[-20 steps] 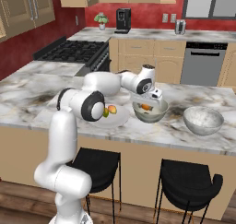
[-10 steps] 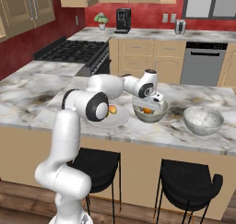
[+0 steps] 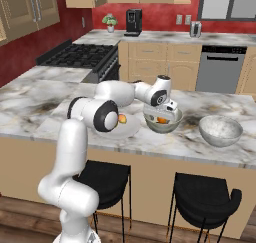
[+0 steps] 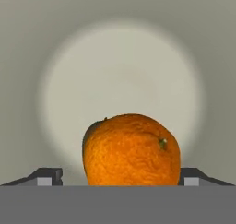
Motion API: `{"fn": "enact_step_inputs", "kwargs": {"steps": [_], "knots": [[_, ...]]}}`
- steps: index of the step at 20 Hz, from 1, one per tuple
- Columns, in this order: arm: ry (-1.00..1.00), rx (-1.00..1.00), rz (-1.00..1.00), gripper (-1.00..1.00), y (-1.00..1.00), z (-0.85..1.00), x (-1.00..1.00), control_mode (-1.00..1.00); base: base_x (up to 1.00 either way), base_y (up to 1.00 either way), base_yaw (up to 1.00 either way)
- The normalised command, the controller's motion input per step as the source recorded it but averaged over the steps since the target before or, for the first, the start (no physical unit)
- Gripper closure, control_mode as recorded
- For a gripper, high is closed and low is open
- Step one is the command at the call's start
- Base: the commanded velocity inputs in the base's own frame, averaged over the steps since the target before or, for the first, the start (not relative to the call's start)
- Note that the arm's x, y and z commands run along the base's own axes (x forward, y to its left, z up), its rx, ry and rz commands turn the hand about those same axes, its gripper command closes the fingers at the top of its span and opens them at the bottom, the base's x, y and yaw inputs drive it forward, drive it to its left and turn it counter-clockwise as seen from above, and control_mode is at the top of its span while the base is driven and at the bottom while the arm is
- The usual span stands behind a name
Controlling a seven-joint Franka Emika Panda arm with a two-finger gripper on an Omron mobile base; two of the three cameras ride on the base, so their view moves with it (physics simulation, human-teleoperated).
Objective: Take the fruits from the plate on the dining counter and place two fruits in each bowl.
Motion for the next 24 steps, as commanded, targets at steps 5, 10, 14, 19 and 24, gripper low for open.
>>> {"fn": "enact_step_inputs", "kwargs": {"steps": [5, 10, 14, 19, 24], "knots": [[0.0, 0.0, 0.0, -1.0, 0.0, 0.13, -0.02, -1.0, 0.0, 0.0, 0.0], [-0.01, 0.0, 0.0, -1.0, 0.09, 0.61, -0.25, -1.0, 0.0, 0.0, 0.0], [0.0, 0.0, -0.01, -1.0, 0.61, 0.31, -0.6, -1.0, 0.0, 0.0, 0.0], [0.0, 0.0, 0.0, -1.0, 0.96, 0.25, -0.41, -1.0, 0.0, 0.0, 0.0], [-0.1, -0.01, 0.0, -1.0, 1.0, 0.22, -0.23, -1.0, 0.0, 0.0, 0.0]]}}
